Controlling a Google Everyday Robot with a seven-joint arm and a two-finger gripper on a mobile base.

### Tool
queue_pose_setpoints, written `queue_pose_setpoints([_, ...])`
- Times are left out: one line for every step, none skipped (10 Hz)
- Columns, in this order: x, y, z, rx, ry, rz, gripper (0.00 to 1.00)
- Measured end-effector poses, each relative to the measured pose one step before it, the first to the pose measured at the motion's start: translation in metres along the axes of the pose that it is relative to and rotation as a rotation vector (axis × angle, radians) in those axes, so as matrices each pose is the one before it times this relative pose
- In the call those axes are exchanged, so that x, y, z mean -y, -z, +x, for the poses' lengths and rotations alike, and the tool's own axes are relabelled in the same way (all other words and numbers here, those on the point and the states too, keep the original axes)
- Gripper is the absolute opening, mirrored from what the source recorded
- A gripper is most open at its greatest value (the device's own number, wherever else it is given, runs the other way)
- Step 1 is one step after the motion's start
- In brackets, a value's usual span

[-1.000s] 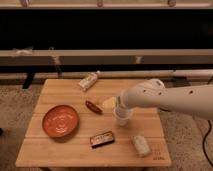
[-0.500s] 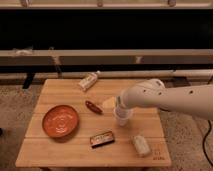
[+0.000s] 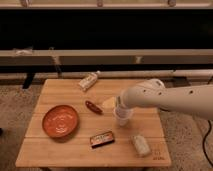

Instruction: Place the white sponge in the ceramic bowl

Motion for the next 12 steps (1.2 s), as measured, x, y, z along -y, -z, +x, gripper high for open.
queue_pose_setpoints([-0.00004, -0.00001, 0.00000, -0.00002, -0.00002, -0.00006, 0.80])
queue_pose_setpoints([0.00030, 0.00010, 0.00014, 0.00002, -0.00035, 0.00026, 0.80])
queue_pose_setpoints([0.00106, 0.00042, 0.00083, -0.00180, 0.00093, 0.00129, 0.80])
queue_pose_setpoints([0.00276, 0.00082, 0.00889, -0.02103, 0.02516, -0.00003, 0.80])
queue_pose_setpoints([0.00340, 0.00177, 0.01196, -0.02223, 0.02544, -0.00330, 0.80])
queue_pose_setpoints([0.00540, 0.00223, 0.01212, -0.01756, 0.01629, 0.00097, 0.80])
queue_pose_setpoints([0.01156, 0.00364, 0.02555, -0.03295, 0.02199, 0.00632, 0.80])
queue_pose_setpoints([0.00830, 0.00064, 0.01679, -0.02045, 0.00566, 0.00928, 0.80])
queue_pose_setpoints([0.00936, -0.00075, 0.01935, -0.02454, 0.00101, 0.01173, 0.80])
queue_pose_setpoints([0.01094, -0.00226, 0.02174, -0.02871, -0.00248, 0.01787, 0.80])
queue_pose_setpoints([0.00735, -0.00795, 0.01921, -0.03189, 0.00047, 0.01944, 0.80])
queue_pose_setpoints([-0.00025, -0.01422, 0.01588, -0.03865, 0.01286, 0.01354, 0.80])
